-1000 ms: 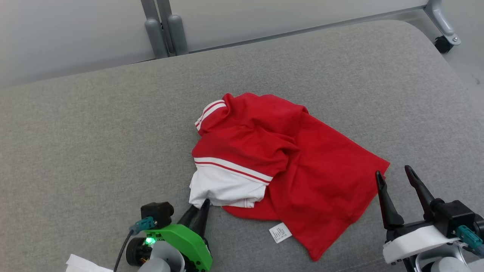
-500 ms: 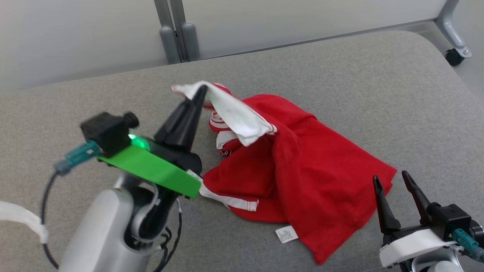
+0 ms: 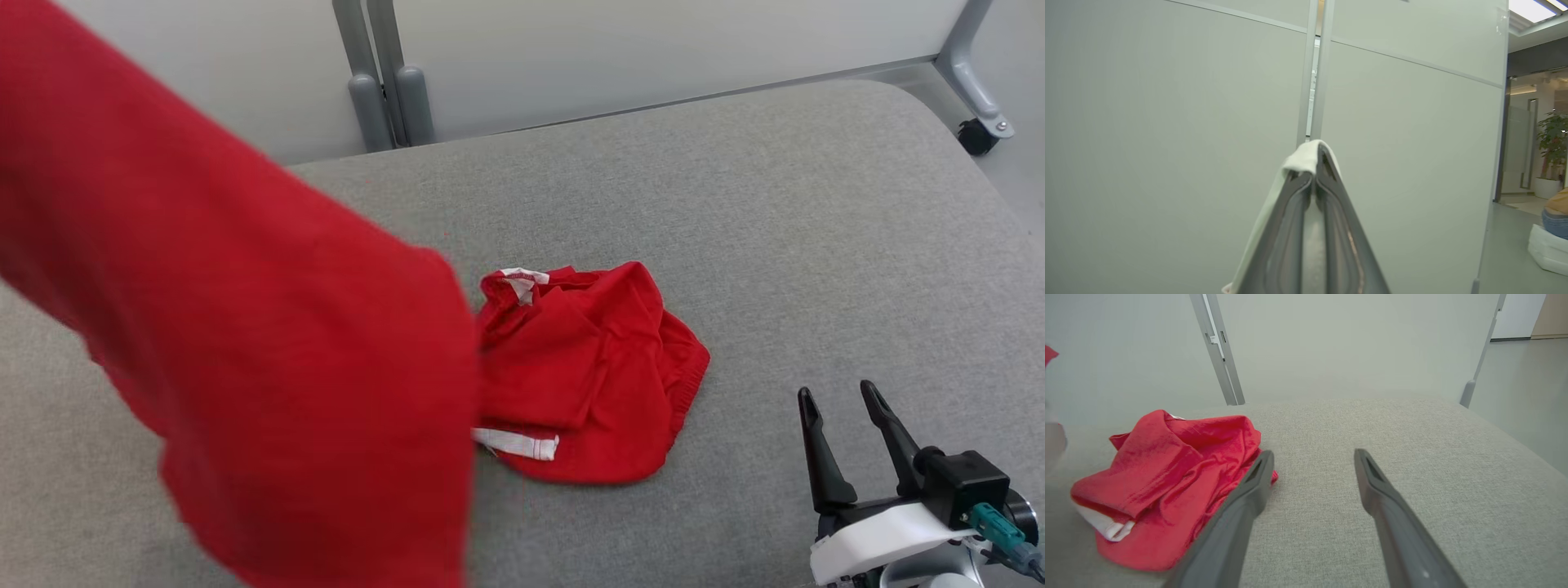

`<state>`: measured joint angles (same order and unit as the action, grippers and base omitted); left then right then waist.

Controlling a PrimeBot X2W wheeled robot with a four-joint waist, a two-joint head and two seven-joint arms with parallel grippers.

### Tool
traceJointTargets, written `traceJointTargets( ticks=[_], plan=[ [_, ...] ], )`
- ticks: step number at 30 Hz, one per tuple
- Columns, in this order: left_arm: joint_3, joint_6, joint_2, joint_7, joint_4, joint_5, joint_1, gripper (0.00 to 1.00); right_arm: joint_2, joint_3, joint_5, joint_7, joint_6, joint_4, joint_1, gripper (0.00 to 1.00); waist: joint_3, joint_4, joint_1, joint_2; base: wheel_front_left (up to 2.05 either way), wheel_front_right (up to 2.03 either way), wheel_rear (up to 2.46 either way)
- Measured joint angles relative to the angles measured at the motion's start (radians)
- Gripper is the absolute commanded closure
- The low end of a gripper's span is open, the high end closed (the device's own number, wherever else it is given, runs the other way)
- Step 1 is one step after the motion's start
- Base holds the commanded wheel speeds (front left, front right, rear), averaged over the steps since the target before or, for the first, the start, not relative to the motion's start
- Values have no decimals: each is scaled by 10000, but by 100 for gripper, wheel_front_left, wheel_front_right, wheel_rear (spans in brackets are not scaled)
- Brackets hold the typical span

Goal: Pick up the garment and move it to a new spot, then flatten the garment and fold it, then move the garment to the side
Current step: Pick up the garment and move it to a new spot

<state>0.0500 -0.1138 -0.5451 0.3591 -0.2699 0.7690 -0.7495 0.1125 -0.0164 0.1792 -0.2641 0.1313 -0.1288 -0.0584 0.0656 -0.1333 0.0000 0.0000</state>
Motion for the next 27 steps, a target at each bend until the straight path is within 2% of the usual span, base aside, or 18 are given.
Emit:
traceJointTargets(
  ticks=[2, 4, 6, 9, 14, 18, 21, 27],
  plan=[
    [370, -38, -1057, 125, 790, -802, -151, 100, -36, -21, 13, 0, 2, -2, 23, 0, 99, 51, 0, 0, 0, 0, 0],
    [639, -2, -1655, 92, 1570, -1143, -204, 100, -40, -21, 15, 0, 2, 2, 52, 0, 192, 93, 0, 0, 0, 0, 0],
    [826, 86, -2023, 0, 2334, -1367, -224, 100, -25, -50, 27, 0, 0, -4, 118, 0, 279, 143, 0, 0, 0, 0, 0],
    [963, 224, -2056, -199, 3218, -1262, -260, 100, 31, -92, 31, 0, 0, -27, 221, 0, 383, 221, 0, 0, 0, 0, 0],
    [1001, 343, -1793, -646, 4544, -1147, 6, 100, 77, -349, 29, 0, 0, -105, 382, 0, 579, 292, 0, 0, 0, 0, 0],
    [867, 435, -1068, -982, 5557, -857, 712, 100, 81, -545, 29, 0, 0, -125, 634, 0, 805, 294, 0, 0, 0, 0, 0],
    [729, 437, -765, -1273, 6326, -915, 1205, 100, 109, -665, 48, 0, 2, -130, 804, 0, 1025, 277, 0, 0, 0, 0, 0],
    [453, 543, 414, -2061, 8280, -782, 2138, 100, 107, -767, 117, 0, 0, -182, 1088, 0, 1517, 188, 0, 0, 0, 0, 0]
  ],
)
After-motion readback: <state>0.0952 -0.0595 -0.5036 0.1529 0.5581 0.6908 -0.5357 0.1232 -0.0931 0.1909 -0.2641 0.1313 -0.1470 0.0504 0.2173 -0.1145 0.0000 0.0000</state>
